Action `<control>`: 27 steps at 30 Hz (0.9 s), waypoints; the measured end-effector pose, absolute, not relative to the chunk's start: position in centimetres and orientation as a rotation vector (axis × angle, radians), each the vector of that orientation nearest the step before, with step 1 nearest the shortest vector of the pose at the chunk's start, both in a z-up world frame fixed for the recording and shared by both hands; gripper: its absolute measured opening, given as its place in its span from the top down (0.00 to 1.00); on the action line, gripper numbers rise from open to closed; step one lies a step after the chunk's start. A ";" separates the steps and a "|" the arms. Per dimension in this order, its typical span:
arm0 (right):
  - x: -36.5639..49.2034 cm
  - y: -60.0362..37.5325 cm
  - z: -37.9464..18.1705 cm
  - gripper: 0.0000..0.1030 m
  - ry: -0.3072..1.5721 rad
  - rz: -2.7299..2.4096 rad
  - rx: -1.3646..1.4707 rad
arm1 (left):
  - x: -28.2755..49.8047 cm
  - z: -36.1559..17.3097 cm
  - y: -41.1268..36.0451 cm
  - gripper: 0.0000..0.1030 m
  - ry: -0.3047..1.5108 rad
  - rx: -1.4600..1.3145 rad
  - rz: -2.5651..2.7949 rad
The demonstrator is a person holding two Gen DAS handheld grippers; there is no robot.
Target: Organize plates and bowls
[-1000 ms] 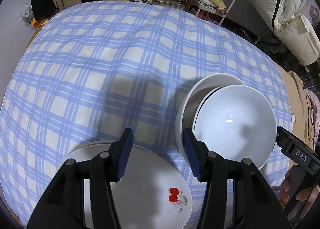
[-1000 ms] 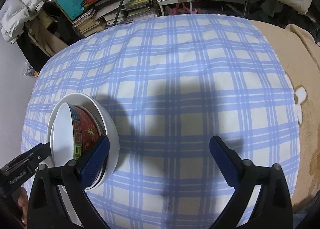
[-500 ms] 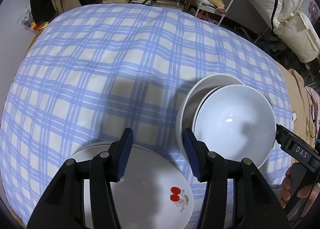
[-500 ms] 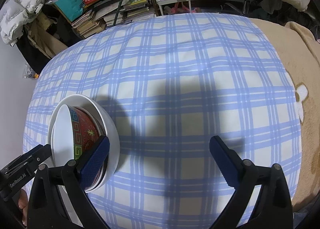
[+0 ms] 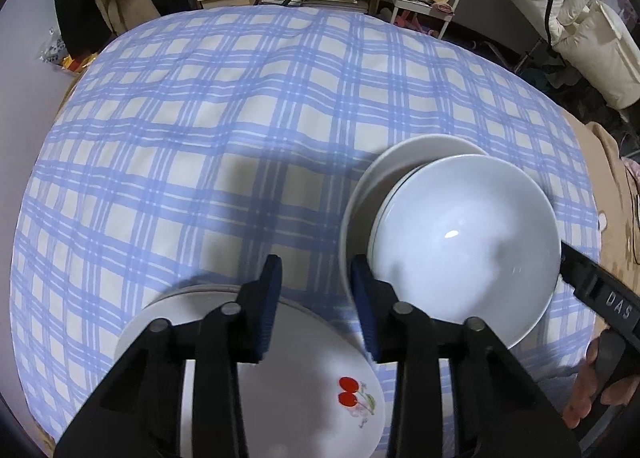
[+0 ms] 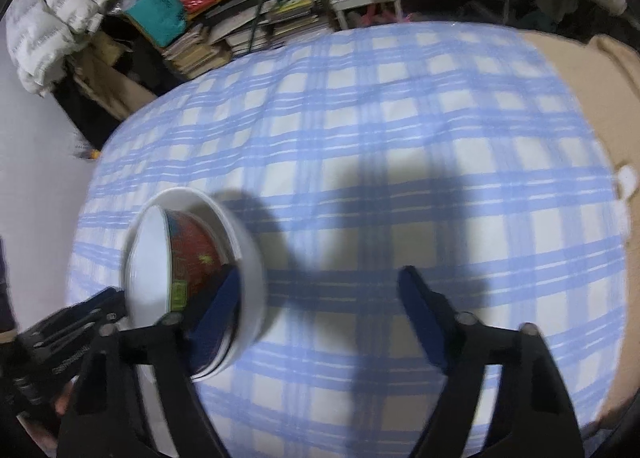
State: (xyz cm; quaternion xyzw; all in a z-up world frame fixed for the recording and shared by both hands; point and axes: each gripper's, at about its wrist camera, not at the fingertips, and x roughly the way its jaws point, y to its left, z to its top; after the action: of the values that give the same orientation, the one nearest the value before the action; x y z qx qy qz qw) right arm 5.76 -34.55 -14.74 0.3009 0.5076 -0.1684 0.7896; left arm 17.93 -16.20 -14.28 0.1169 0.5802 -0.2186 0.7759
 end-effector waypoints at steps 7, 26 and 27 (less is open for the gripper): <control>5.9 -34.5 -15.0 0.33 1.098 -0.334 0.666 | 17.9 -14.1 -16.3 0.67 1.251 0.260 -0.475; 5.6 -34.1 -14.5 0.44 1.088 -0.329 0.665 | 18.2 -14.5 -16.1 0.53 1.254 0.265 -0.456; 5.5 -34.1 -14.4 0.44 1.087 -0.327 0.666 | 18.3 -14.5 -16.0 0.53 1.257 0.258 -0.454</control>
State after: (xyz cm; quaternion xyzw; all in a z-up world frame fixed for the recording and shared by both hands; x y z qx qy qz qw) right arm 5.54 -34.09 -14.44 0.3094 0.5053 -0.1522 0.7910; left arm 18.28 -16.02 -14.52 0.1191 0.5812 -0.2099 0.7772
